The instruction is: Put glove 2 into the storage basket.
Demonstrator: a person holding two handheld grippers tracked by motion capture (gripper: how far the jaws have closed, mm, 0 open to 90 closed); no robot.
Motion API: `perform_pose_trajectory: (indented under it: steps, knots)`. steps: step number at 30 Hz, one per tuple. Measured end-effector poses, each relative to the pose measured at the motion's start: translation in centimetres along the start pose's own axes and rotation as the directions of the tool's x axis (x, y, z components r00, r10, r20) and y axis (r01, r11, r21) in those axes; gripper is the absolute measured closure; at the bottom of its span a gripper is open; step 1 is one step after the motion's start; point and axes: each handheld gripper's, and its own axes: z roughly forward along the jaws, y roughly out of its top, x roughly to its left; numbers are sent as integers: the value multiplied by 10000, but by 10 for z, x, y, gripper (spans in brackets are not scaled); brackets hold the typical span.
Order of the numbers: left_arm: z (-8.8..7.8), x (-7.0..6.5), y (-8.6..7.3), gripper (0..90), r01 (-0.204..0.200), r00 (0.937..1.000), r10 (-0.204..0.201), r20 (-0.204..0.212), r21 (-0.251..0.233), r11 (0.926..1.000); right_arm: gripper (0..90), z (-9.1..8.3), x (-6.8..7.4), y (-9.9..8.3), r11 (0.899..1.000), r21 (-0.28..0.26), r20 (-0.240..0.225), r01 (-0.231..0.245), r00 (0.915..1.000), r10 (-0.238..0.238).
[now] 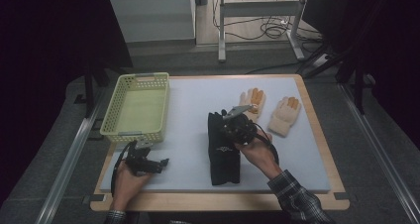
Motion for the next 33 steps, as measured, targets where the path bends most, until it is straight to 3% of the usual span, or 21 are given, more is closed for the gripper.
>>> perform_pose_trajectory:
  steps: [7, 13, 17, 20, 25, 27, 31, 33]
  knots:
    - [0, 0, 0, 22, -16, 10000, 16, -12, 7, 10000, 862, -10, 15, -21, 9990, 179, -60, -402, 9992, 404]
    - [0, 0, 0, 22, 33, 10000, -33, -2, -4, 10000, 845, 14, 21, -41, 9971, 557, 35, -514, 9987, 513]
    - [0, 0, 0, 22, 30, 10000, -30, -1, -2, 10000, 732, 27, 21, -51, 9964, 708, 9, -463, 9989, 463]
    - [0, 0, 0, 22, 28, 10000, -28, -2, -2, 10000, 622, 21, 19, -51, 9981, 447, -27, -413, 9991, 414]
    - [0, 0, 0, 22, 37, 10000, -37, 1, -7, 10000, 585, -2, 6, -52, 9992, -29, 66, -410, 9991, 410]
    - [0, 0, 0, 22, 32, 10000, -32, -2, -3, 10000, 625, -7, -2, -60, 9989, -53, -58, -473, 9989, 473]
    - [0, 0, 0, 22, -3, 10000, 4, -7, 22, 10000, 826, -13, -11, -87, 9976, 24, -528, -691, 9962, 692]
    - [0, 0, 0, 22, -5, 10000, 5, -9, 23, 10000, 883, -13, -11, -101, 9971, 0, -787, -759, 9940, 756]
